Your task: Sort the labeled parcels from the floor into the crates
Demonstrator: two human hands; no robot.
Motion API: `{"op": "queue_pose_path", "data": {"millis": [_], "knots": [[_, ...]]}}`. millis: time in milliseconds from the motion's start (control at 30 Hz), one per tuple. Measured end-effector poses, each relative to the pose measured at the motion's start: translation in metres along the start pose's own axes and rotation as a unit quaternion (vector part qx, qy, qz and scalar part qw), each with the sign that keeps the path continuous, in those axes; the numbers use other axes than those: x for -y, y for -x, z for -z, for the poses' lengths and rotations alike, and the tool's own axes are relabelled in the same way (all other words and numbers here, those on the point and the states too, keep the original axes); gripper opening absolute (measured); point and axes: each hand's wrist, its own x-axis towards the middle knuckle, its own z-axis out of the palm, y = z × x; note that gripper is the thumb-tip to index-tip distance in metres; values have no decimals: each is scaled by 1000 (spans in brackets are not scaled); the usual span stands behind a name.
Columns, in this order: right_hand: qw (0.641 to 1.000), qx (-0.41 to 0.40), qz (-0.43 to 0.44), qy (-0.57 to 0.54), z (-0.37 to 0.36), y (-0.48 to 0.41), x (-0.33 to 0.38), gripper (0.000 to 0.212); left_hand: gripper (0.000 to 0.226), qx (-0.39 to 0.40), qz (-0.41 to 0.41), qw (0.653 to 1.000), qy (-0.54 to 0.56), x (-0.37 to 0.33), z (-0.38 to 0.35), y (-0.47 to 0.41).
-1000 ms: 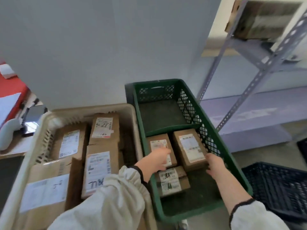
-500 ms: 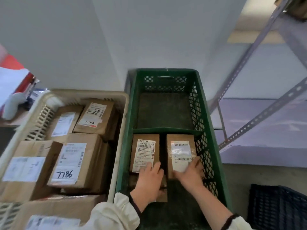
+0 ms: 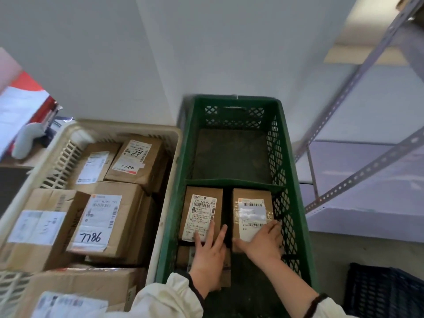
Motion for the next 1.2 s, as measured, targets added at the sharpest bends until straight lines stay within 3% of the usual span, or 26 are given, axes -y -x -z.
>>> {"op": "queue_pose_path", "data": {"millis": [367, 533, 700, 900, 1033, 1200], "knots": [[999, -9, -35, 20, -8, 4, 29, 139, 66, -20, -17, 999, 40, 7, -9, 2], [1000, 12, -17, -13, -12, 4, 33, 136, 53, -78, 30, 989, 121, 16, -14, 14], [999, 18, 8, -46, -9, 3, 30, 128, 65, -69, 112, 977, 167, 32, -16, 21], [990, 55, 68, -108, -9, -1, 7, 118, 73, -59, 132, 975, 170, 28, -16, 21], [972, 82, 118, -186, -2, 3, -14, 105, 72, -69, 128, 969, 201, 27, -14, 24], [947, 34, 136, -289, 19, 7, -34, 65, 71, -126, 124, 943, 283, 21, -6, 36]]}}
